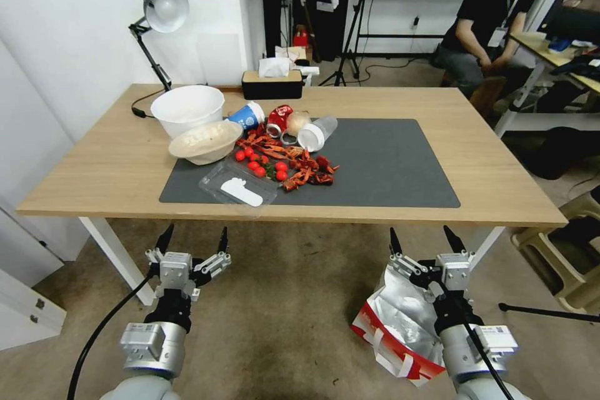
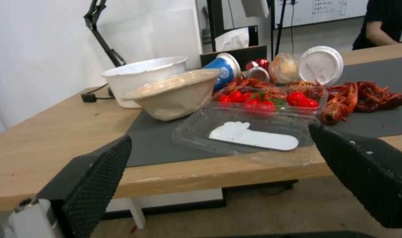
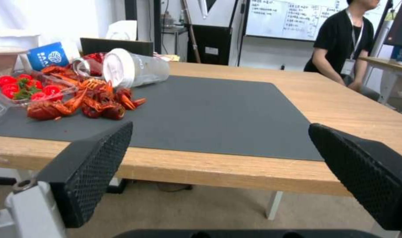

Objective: Pick up the food delivery bag from the floor and place it on the table.

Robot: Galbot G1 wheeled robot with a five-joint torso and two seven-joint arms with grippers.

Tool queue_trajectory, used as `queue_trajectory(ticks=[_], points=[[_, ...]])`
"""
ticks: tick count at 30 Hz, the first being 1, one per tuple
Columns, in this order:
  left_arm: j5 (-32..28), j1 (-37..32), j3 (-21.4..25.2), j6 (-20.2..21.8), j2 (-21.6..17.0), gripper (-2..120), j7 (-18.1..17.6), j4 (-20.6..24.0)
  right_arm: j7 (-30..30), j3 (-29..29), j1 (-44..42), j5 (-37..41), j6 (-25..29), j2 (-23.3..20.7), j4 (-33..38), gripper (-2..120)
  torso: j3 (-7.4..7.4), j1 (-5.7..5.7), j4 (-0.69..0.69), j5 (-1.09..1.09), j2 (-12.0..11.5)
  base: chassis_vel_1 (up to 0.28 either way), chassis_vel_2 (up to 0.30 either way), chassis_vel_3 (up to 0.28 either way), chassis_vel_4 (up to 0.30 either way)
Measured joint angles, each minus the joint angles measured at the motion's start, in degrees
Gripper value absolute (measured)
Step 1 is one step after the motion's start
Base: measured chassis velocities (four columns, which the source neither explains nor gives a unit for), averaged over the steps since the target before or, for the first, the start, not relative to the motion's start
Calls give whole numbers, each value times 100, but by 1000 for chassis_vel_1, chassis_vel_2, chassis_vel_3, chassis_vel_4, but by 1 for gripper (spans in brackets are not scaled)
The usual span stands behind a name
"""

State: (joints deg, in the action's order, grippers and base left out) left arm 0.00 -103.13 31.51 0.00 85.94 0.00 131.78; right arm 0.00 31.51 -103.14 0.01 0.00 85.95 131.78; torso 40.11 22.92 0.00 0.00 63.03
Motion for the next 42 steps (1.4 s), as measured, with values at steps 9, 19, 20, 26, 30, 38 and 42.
queue_trajectory(ticks=[9,19,20,26,30,38,42], points=[[0,0,0,0,0,100,0,0,0,0,0,0,0,0,0,100,0,0,0,0,0,0,0,0,0],[0,0,0,0,0,100,0,0,0,0,0,0,0,0,0,100,0,0,0,0,0,0,0,0,0],[0,0,0,0,0,100,0,0,0,0,0,0,0,0,0,100,0,0,0,0,0,0,0,0,0],[-3,0,0,0,0,100,0,0,0,0,0,0,0,0,0,100,0,0,0,0,0,0,0,0,0],[-45,9,-7,24,-6,100,-11,4,-23,7,-27,0,-44,26,27,100,0,0,0,0,0,0,0,0,0],[-233,41,-45,141,-33,100,-62,33,-570,261,-454,101,-827,520,598,100,0,0,-3,-3,0,0,0,0,0],[-799,190,-180,515,-136,100,-228,147,-696,323,-562,121,-1013,635,797,100,-1,0,-4,-1,0,0,0,0,0]])
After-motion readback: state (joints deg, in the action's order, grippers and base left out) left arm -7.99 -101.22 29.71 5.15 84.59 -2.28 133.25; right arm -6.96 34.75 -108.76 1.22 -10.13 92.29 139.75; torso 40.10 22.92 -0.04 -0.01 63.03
